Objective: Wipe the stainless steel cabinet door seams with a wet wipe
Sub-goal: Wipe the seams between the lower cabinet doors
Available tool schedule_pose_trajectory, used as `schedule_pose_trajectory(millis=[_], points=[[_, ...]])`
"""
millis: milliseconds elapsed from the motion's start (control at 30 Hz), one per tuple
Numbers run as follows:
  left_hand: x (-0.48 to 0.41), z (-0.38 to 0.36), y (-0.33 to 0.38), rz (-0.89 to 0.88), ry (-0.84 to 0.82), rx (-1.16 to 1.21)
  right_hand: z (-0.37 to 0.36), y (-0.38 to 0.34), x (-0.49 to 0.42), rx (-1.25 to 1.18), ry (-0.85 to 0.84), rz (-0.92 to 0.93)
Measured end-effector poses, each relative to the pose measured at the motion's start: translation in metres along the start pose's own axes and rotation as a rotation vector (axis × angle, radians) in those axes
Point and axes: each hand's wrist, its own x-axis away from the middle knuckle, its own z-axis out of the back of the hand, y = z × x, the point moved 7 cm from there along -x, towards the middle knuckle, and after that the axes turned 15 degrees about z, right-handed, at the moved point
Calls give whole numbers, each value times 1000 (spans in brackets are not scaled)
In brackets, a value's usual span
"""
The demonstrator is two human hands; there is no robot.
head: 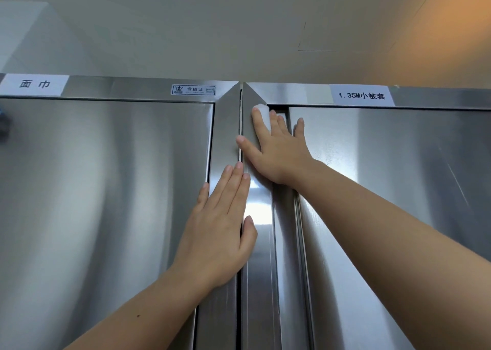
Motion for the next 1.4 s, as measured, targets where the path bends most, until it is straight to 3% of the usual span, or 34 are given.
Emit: schedule_pose_trajectory(millis=[633,1400], points=[[0,-4,-3,25,-50,37,8,6,9,-156,286,8],[-1,-4,-7,70,-83,69,0,-2,16,70,91,53]])
